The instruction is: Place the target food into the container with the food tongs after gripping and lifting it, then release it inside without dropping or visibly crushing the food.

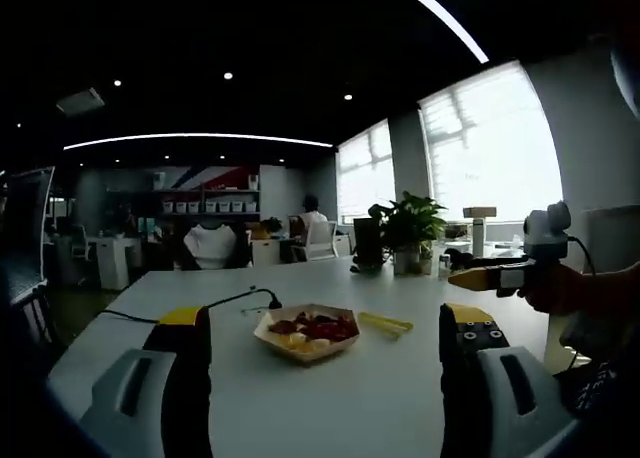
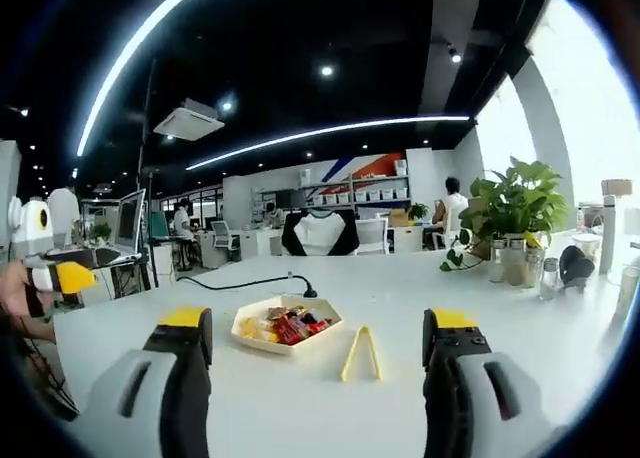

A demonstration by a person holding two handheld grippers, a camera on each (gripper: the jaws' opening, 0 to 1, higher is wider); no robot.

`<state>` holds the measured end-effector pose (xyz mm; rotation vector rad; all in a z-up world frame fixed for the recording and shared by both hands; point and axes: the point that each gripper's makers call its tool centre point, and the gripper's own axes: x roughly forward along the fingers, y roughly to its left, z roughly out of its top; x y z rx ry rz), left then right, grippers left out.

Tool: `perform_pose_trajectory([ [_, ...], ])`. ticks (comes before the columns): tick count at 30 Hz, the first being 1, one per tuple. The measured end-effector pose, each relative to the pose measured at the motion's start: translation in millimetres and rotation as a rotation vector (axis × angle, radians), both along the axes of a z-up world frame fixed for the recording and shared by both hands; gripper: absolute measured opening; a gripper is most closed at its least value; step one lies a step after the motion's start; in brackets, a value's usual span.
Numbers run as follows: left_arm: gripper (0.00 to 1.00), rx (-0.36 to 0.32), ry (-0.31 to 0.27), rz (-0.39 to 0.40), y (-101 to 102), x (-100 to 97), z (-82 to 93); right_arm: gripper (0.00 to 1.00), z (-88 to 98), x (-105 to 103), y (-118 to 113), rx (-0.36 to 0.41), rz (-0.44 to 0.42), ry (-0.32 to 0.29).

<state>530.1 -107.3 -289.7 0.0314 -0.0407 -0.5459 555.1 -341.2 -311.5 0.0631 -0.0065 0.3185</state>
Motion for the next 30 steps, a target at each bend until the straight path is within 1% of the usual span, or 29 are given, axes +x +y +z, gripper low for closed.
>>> perform_pose_trajectory([
  [2, 1.00, 0.000, 0.005, 0.000, 1.4, -1.4, -2.1, 0.94, -2.2, -3.3, 1.3, -0.003, -0.003, 0.005],
  [3, 1.00, -0.004, 0.005, 0.005, 3.0, -2.2, -2.9, 0.94, -4.4, -6.1, 2.4, -0.017, -0.001, 0.007],
  [7, 1.00, -0.018, -0.003, 0.026, 7.2, -2.2, -1.9, 0.98, -7.7, -11.3, 2.4, -0.026, 0.001, 0.004],
  [8, 1.00, -0.018, -0.004, 0.027, 7.4, -2.3, -1.9, 0.99, -10.2, -11.9, 0.7, -0.028, -0.009, 0.007],
  [11, 1.00, -0.016, -0.005, 0.029, 8.0, -2.4, -2.0, 0.99, -15.8, -14.3, -5.1, -0.032, -0.026, 0.018],
  [14, 1.00, -0.015, -0.005, 0.031, 8.5, -2.8, -1.9, 0.99, -14.9, -16.5, -8.5, -0.004, -0.041, 0.010],
  [19, 1.00, -0.015, -0.023, 0.045, 12.6, -2.1, 1.3, 0.99, -11.1, -17.7, -16.5, -0.026, -0.076, -0.006],
  [22, 1.00, -0.025, -0.032, 0.055, 16.9, -2.3, 4.1, 0.99, -9.8, -18.5, -21.1, -0.026, -0.089, -0.004],
  [23, 1.00, -0.021, -0.040, 0.062, 19.1, -2.3, 5.8, 0.99, -7.4, -20.0, -25.1, -0.025, -0.097, -0.016],
  [26, 1.00, -0.027, -0.050, 0.074, 23.8, -2.7, 10.8, 0.99, -4.4, -21.2, -31.0, -0.029, -0.116, -0.022],
  [30, 1.00, -0.022, -0.058, 0.082, 26.2, -2.7, 14.1, 0.99, -1.7, -21.5, -31.0, -0.028, -0.114, -0.028],
])
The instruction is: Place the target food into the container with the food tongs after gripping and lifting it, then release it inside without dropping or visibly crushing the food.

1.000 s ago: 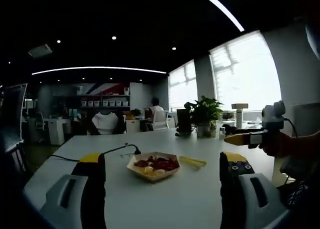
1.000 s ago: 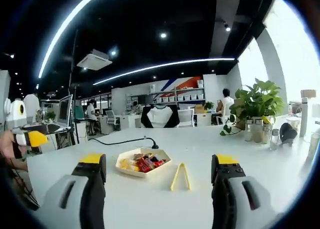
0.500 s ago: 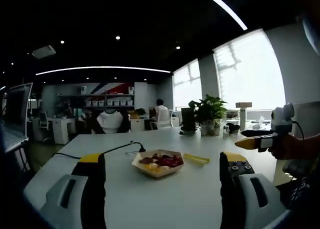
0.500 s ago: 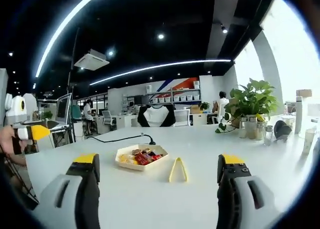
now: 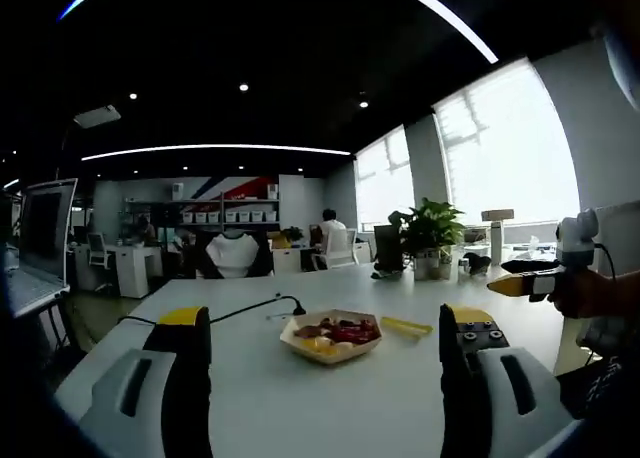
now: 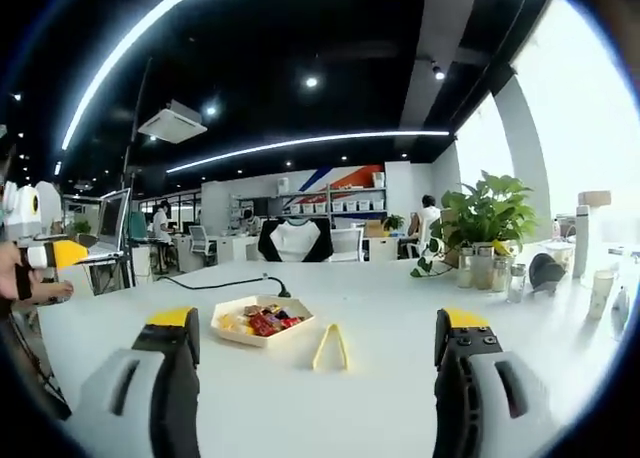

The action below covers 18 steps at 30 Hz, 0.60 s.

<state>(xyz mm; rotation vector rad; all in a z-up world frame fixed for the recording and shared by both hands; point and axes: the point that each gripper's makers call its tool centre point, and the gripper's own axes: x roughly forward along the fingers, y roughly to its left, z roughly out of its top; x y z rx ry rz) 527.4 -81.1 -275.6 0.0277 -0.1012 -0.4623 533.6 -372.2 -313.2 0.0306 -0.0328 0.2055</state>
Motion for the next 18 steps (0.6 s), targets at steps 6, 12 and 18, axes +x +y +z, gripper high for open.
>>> perform_pose_trajectory([
  [6, 1.00, 0.003, -0.004, 0.002, 0.7, -1.4, 0.9, 0.99, -0.5, -2.0, -2.4, -0.002, -0.009, -0.001],
  [12, 1.00, 0.000, -0.003, 0.005, 0.8, -0.3, -1.9, 0.99, -2.1, -2.8, -5.8, -0.007, -0.021, 0.001],
  [18, 1.00, -0.007, -0.004, 0.010, 0.6, -0.8, -2.0, 0.99, -3.1, -1.9, -6.6, 0.001, -0.023, 0.005],
])
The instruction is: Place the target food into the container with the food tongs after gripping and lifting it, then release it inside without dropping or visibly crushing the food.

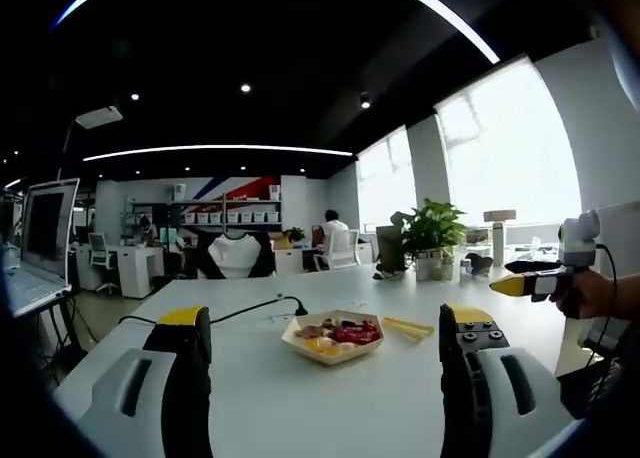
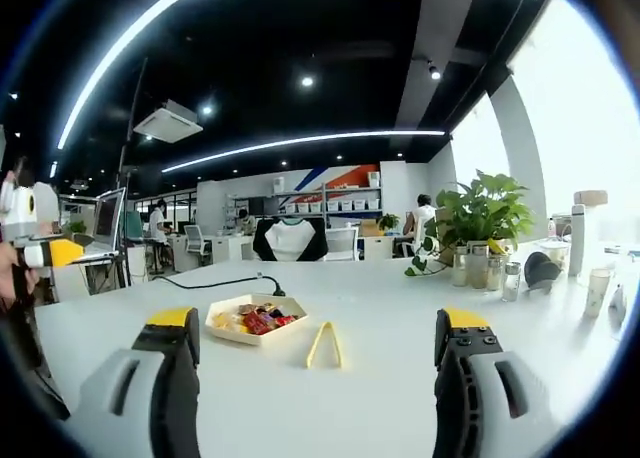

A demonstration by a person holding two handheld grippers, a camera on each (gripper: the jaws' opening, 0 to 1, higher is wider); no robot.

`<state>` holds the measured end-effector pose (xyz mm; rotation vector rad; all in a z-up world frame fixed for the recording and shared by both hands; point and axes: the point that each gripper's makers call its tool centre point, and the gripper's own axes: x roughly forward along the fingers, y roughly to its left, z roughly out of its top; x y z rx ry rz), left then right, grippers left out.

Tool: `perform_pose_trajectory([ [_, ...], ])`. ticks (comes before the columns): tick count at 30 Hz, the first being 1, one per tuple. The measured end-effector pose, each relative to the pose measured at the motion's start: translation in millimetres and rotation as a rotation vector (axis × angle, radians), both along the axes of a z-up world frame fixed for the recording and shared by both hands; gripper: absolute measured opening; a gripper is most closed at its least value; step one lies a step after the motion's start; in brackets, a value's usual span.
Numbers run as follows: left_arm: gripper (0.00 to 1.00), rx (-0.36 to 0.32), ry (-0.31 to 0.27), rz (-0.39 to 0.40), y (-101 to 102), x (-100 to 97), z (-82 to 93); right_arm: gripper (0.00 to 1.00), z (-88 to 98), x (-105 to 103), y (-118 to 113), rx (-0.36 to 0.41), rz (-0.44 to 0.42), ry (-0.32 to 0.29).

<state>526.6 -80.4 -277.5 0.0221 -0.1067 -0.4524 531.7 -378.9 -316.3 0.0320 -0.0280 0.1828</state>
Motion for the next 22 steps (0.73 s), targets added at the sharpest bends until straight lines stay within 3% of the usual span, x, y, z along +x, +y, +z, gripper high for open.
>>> perform_pose_trajectory([
  [22, 1.00, 0.015, 0.000, -0.026, -16.4, 16.7, -3.7, 0.99, 5.4, 17.0, -1.8, -0.004, -0.003, -0.019],
])
